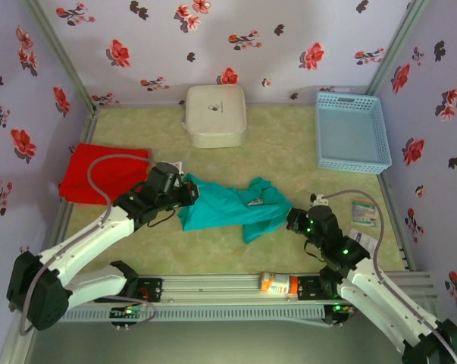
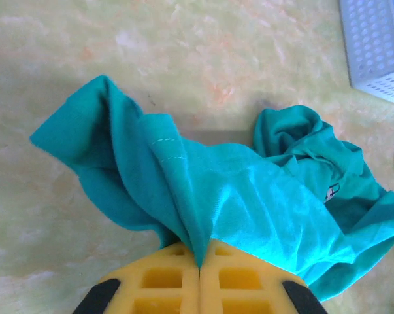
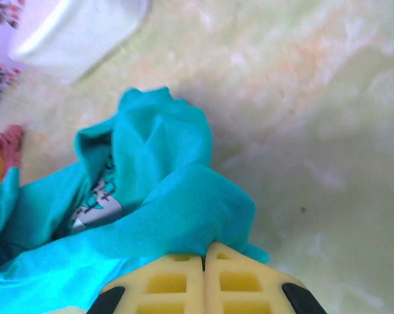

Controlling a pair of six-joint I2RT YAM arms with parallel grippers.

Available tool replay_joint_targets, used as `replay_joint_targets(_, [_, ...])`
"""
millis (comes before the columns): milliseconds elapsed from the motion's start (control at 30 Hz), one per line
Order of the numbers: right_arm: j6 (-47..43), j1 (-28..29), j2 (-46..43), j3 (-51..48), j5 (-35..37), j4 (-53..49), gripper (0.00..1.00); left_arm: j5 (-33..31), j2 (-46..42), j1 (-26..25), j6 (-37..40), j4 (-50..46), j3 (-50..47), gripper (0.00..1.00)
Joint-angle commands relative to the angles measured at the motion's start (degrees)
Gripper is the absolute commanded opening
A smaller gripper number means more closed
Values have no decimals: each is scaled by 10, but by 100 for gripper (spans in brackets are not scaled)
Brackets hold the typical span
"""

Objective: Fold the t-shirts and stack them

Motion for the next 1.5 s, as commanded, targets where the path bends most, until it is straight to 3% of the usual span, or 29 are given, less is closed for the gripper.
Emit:
replay_joint_targets(0, [-40,5,-7,45,36,-10,0,-20,-14,-3,18,-45,19,0])
replay_joint_targets(167, [-86,5,51,96,12,-19,0,-21,-13,-3,26,-53,16,1])
replay_joint_targets(400, [-122,5,152,136,-42,-13,0,-19,7,-3,14,-10,-13,12])
replay_joint_targets(500, [-122,6,177,137,-51,-1,0,-19,23,-4,14,-5,-18,20])
replay_joint_targets(633, [-131,6,196,138,-46,-12,0,-19,42,-2,8,-2,-34,40])
replay_joint_targets(700, [-131,6,196,137,-44,-15,0,-19,47,-2,6,-2,-41,42])
replay_joint_targets(833, [-134,5,194,136,-41,-19,0,-21,53,0,1,0,-64,45])
replay_joint_targets(1033, [-132,6,191,128,-40,-22,0,-2,86,1,-24,78,-110,43])
replay_joint_targets(1467, [-128,6,181,127,-41,-26,0,-8,151,3,-18,140,-102,38])
